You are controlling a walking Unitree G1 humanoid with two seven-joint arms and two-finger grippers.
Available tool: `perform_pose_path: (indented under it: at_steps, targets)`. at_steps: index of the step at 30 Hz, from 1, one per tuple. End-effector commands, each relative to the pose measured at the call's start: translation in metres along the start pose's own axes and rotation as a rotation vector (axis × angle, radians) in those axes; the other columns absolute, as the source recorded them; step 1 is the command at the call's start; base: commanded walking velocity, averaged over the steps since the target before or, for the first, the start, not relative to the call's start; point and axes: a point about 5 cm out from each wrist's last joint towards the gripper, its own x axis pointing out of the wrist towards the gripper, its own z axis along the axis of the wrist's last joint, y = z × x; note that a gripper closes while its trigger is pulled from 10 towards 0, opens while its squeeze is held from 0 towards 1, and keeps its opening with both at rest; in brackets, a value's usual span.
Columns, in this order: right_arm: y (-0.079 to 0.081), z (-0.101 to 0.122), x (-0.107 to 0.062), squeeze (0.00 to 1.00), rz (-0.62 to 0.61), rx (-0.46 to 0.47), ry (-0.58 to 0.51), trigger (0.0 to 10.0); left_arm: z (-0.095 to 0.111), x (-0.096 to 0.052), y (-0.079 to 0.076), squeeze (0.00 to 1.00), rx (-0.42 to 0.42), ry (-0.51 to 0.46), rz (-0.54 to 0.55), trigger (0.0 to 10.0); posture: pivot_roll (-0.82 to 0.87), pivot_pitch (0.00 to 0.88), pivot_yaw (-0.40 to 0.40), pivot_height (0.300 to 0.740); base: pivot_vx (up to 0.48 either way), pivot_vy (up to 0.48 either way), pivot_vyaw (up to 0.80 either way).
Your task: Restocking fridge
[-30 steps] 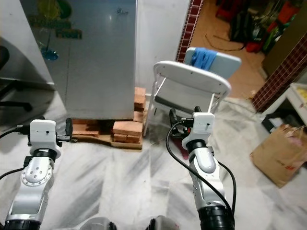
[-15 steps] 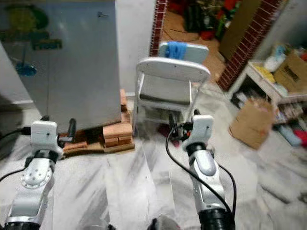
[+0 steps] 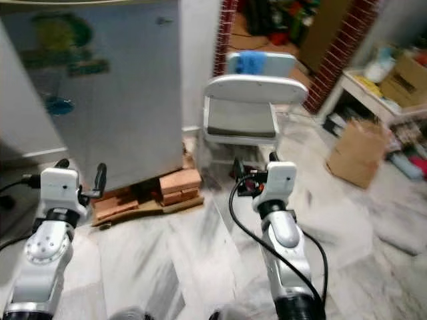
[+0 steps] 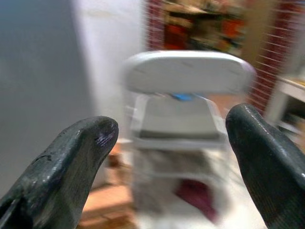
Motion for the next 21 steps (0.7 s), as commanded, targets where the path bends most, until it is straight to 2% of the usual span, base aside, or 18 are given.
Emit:
perform_pose_path:
  at_steps: [1, 7, 14, 18, 19, 21]
  targets:
    - [0.006, 0.006, 0.003, 0.00, 0.003, 0.015, -0.039, 10.0, 0.002, 0.000, 0.009, 0.00, 0.037, -0.010, 0.006, 10.0, 0.10, 0.022, -0.006, 0.740, 0.000, 0.469, 0.00]
    - [0.007, 0.004, 0.000, 0.00, -0.029, 0.023, -0.047, 10.0, 0.003, 0.008, 0.009, 0.00, 0.055, -0.008, -0.028, 10.0, 0.07, 0.017, 0.028, 0.740, 0.000, 0.369, 0.00]
    - [0.005, 0.001, -0.002, 0.00, -0.036, 0.019, -0.043, 10.0, 0.004, 0.013, 0.007, 0.00, 0.074, -0.011, -0.032, 10.0, 0.07, 0.021, 0.021, 0.740, 0.000, 0.000, 0.00]
    - [0.005, 0.002, 0.001, 0.00, -0.031, 0.015, -0.041, 10.0, 0.002, 0.013, 0.008, 0.00, 0.102, -0.006, 0.009, 10.0, 0.09, 0.024, 0.006, 0.740, 0.000, 0.000, 0.00]
    - [0.007, 0.006, 0.007, 0.00, -0.013, 0.007, -0.050, 10.0, 0.002, 0.014, 0.007, 0.00, 0.079, -0.001, 0.013, 10.0, 0.10, 0.030, -0.004, 0.740, 0.000, 0.480, 0.00]
    - [0.007, 0.006, 0.007, 0.00, -0.013, 0.007, -0.050, 10.0, 0.002, 0.014, 0.007, 0.00, 0.079, -0.001, 0.013, 10.0, 0.10, 0.030, -0.004, 0.740, 0.000, 0.480, 0.00]
